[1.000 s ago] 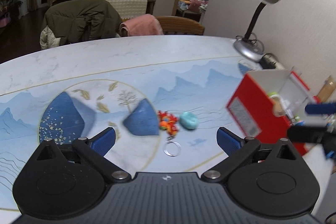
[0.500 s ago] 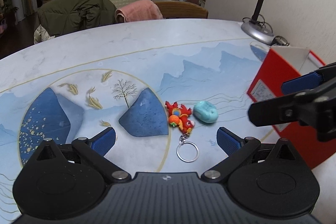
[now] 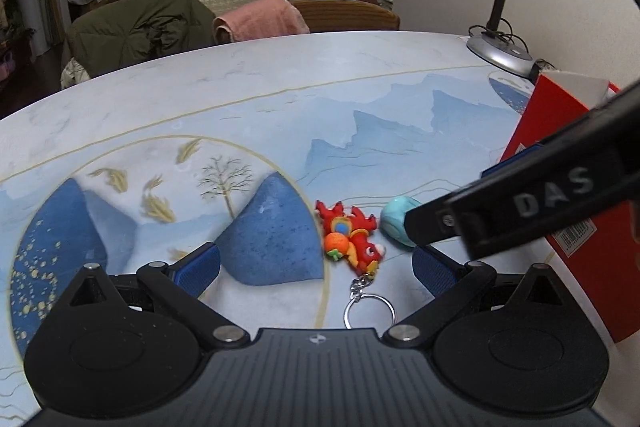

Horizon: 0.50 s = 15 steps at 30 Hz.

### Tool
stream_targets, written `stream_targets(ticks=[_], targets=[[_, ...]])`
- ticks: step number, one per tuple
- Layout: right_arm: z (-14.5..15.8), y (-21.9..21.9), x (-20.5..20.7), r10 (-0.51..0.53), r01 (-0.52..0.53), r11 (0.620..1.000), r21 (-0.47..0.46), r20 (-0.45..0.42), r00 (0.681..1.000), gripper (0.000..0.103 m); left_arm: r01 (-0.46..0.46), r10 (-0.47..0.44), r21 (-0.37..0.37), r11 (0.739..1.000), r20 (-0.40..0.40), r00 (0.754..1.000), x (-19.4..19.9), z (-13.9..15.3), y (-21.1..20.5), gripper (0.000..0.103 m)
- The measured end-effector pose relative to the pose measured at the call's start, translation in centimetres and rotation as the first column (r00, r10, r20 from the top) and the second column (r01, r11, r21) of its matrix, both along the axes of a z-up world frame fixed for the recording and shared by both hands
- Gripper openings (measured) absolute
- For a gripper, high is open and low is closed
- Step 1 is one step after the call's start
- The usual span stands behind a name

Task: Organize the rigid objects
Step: 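Grasp the red bird keychain with the left gripper while the right grasps the teal egg toy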

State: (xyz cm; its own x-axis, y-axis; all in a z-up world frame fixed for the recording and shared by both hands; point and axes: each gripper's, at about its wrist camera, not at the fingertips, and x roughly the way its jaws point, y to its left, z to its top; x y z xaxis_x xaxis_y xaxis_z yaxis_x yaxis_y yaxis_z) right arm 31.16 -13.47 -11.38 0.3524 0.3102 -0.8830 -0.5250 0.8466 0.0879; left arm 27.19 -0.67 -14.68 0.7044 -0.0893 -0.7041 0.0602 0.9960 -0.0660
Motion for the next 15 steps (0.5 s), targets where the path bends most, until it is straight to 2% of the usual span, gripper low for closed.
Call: stream_targets(ticks=[6,7,9,15], targets=[[-1.4,0.3,1.2,0.004,-0.005,1.0,-0.021,-0.028,1.0,0.061,0.025,-0.025,0.022,0.999,0.001,1.0,0.7,-0.7,-0.9,0.1],[-1.5,0.3,1.3,0.005,-0.005,1.0,-0.016,-0.035,0.999,0.059,0.03,-0.03,0.024,0.999,0.001,1.0,0.8,-0.8,-1.1,0.098],[-1.8,0.4,1.4,0.009,-0.009,1.0,-0.002,-0.049,0.999,0.057,0.039,-0.039,0.032,0.999,-0.003,0.999,1.1,-0.9,-1.4,0.087],[-2.2,1.1,1.6,0.028,-0.028,1.0,0.006,-0.057,0.998,0.047,0.067,-0.068,0.065,0.996,0.008,0.998,1.2,-1.0,-2.0,0.071]])
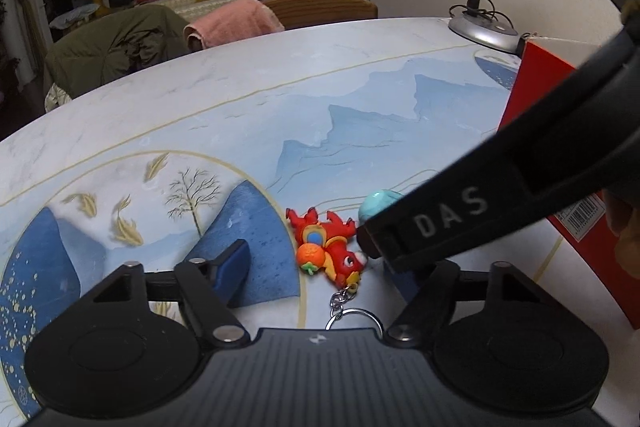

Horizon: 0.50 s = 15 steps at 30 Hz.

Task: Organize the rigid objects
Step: 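Grasp the red bird keychain with the left gripper while the right grasps the teal egg toy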

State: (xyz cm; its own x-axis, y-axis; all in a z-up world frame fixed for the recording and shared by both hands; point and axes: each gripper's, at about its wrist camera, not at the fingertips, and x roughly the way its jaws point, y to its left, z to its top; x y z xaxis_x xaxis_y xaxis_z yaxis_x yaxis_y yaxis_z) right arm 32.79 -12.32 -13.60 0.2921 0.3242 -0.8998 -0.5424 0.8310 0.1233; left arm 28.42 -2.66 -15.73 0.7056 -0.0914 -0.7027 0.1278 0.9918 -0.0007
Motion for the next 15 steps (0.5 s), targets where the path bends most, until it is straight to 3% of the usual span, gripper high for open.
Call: stream_targets(ticks=[6,11,15], targets=[[-0.07,0.31,0.46,0.002,-0.002,1.0,0.014,-0.002,1.0,0.041,0.044,-0.044,0.004,0.999,0.011,0.999,-0.1,0.23,-0.54,0.047],[0.1,0.25,0.56,-0.014,0.014,1.0,0.021,0.009,1.0,0.033,0.047,-0.047,-0.001,0.999,0.008,0.999,-0.02,0.38,-0.55,0.038],[0.35,-0.05,0.51,-0.038,0.038,0.999,0.015,0.022,0.999,0.028,0.038,-0.038,0.002,0.999,0.002,0.999,-0.09,0.47,-0.61,0.038]])
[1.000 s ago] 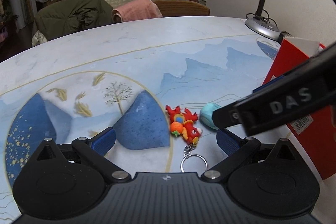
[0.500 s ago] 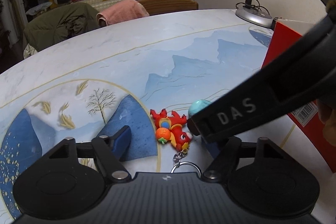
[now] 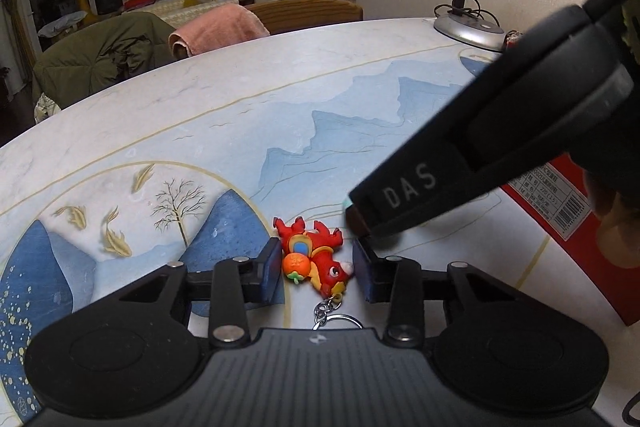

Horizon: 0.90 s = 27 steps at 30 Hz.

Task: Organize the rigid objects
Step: 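Grasp the red bird keychain with the left gripper while the right grasps the teal egg toy, then carry the bird keychain into the shoebox with the left tool while the right carries the teal toy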

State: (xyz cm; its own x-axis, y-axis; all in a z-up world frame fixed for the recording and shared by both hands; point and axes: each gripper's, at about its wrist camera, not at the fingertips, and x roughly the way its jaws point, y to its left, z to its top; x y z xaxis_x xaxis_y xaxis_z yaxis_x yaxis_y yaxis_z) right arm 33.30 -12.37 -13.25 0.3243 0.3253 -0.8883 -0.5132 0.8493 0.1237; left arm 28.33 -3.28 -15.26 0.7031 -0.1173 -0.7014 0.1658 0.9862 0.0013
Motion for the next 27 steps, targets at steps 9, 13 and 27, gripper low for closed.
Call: stream_targets(ticks=[9,13,27], targets=[[0.8,-1.5,-0.7,-0.057,0.057,0.998,-0.002,0.016,0.998,0.028,-0.029,0.029,-0.024,0.999,-0.01,1.0,-0.7,0.7,0.7,0.038],[1.6,-2.1,-1.6,-0.075,0.074,0.997,0.01,0.017,0.997,0.028,-0.04,0.04,-0.042,0.998,-0.015,0.999,-1.1,1.4,0.9,0.038],[6.8,-5.2,-6.1,-0.107,0.103,0.991,0.083,0.048,0.993,0.028,-0.035,0.035,-0.108,0.994,-0.001,0.999,-4.2,5.9,0.2,0.038]])
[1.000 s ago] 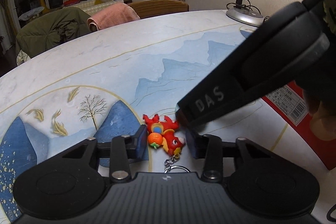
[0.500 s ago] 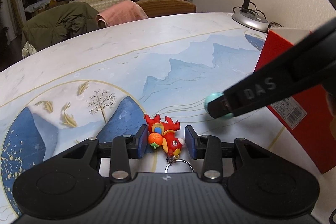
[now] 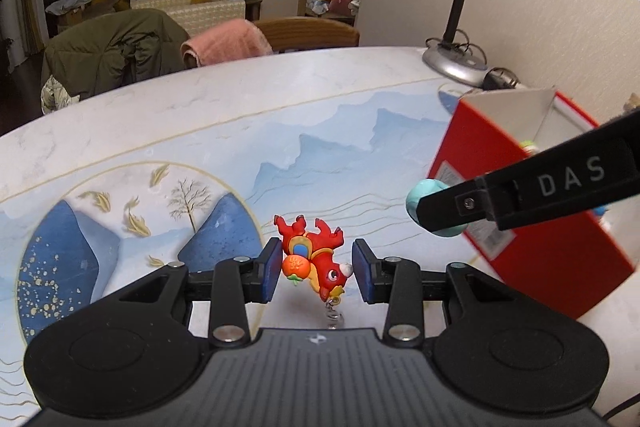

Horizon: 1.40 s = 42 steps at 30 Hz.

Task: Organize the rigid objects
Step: 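Carry the bird keychain into the shoebox with the left tool while the right carries the teal toy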

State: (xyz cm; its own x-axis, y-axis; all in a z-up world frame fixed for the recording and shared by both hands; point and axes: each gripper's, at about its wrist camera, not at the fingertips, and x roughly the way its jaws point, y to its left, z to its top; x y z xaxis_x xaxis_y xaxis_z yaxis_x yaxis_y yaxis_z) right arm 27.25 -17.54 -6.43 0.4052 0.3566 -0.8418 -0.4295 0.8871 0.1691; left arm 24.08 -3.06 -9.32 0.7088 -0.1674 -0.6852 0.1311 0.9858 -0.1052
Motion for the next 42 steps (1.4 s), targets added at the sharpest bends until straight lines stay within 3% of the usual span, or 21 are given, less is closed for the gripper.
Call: stream_targets(ticks=[13,21,30,42], targets=[[5.4,-5.0,-3.4,-0.037,0.032,0.997,0.064,0.077,0.996,0.028,0.07,-0.069,-0.006,0.998,0.068,0.995,-2.6,6.2,-3.2,0.037],[6.8,-9.8,-4.0,-0.059,0.048,0.993,0.105,0.103,0.993,0.028,0.11,-0.111,0.01,0.994,0.098,0.989,-2.4,8.8,-7.4,0.037],[6.3,-17.4,-2.8,-0.122,0.111,0.988,0.111,0.102,0.987,0.028,0.178,-0.18,0.037,0.983,0.079,0.98,-0.8,8.5,-14.7,0.037],[2.6,-26.3,-0.1,-0.199,0.195,0.979,0.065,0.06,0.978,0.028,0.245,-0.246,0.09,0.965,-0.006,0.969,2.4,5.2,-22.8,0.033]])
